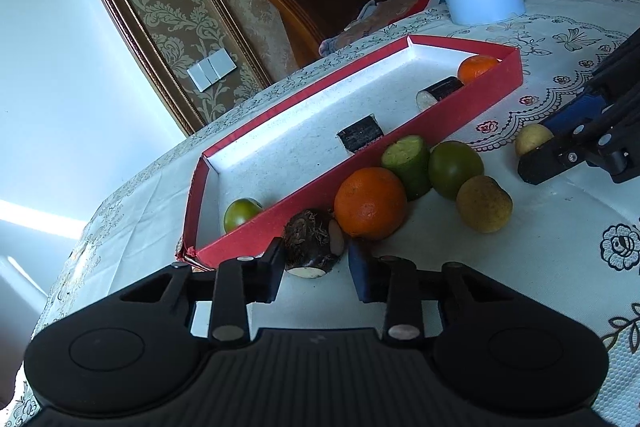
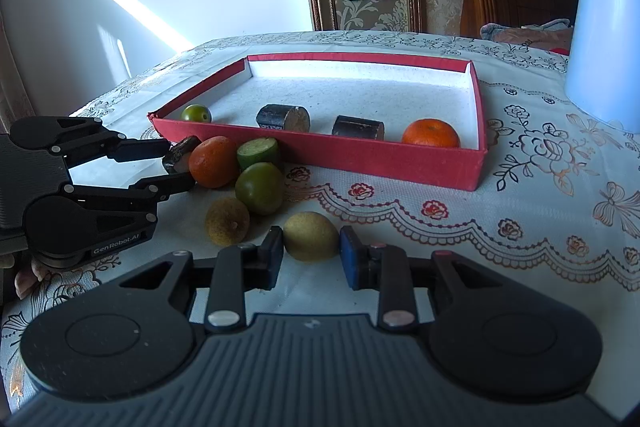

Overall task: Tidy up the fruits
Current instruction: 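Lift the dark roll with the left tool and carry it over the tray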

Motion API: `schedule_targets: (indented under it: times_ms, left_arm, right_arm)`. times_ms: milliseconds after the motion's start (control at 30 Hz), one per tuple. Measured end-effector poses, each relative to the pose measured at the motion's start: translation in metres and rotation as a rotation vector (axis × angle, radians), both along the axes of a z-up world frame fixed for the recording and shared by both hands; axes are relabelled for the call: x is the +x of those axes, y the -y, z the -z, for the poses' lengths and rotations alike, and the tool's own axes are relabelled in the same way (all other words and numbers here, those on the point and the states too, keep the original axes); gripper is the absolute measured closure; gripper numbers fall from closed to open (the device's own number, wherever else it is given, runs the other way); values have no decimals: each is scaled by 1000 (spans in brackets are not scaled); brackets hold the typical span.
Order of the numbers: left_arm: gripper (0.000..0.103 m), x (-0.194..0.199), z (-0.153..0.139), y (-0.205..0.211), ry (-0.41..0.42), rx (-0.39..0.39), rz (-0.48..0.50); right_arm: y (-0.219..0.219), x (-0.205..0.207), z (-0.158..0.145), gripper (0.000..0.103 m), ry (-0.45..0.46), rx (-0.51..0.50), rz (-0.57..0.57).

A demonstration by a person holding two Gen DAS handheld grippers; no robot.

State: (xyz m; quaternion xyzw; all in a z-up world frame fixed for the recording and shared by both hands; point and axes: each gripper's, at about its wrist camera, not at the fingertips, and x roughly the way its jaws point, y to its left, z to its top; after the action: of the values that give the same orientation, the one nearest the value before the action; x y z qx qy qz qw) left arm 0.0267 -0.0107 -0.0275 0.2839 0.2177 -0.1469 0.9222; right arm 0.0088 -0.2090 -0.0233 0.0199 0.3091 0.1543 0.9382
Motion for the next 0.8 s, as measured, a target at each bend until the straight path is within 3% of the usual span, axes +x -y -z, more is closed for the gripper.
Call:
schedule_targets:
  times_ms: [167, 567, 800]
  left_arm:
    - [73, 3, -3, -7, -1, -39, -34]
    - [74, 14, -13, -39, -63, -237, -123]
    - [80, 4, -18, -41, -13, -277, -150]
  right_arm:
    - [0, 0, 0, 74, 0, 3, 0]
    - [2, 1, 0, 74, -1, 8, 0]
    - [1, 1, 0, 74, 1, 3, 1]
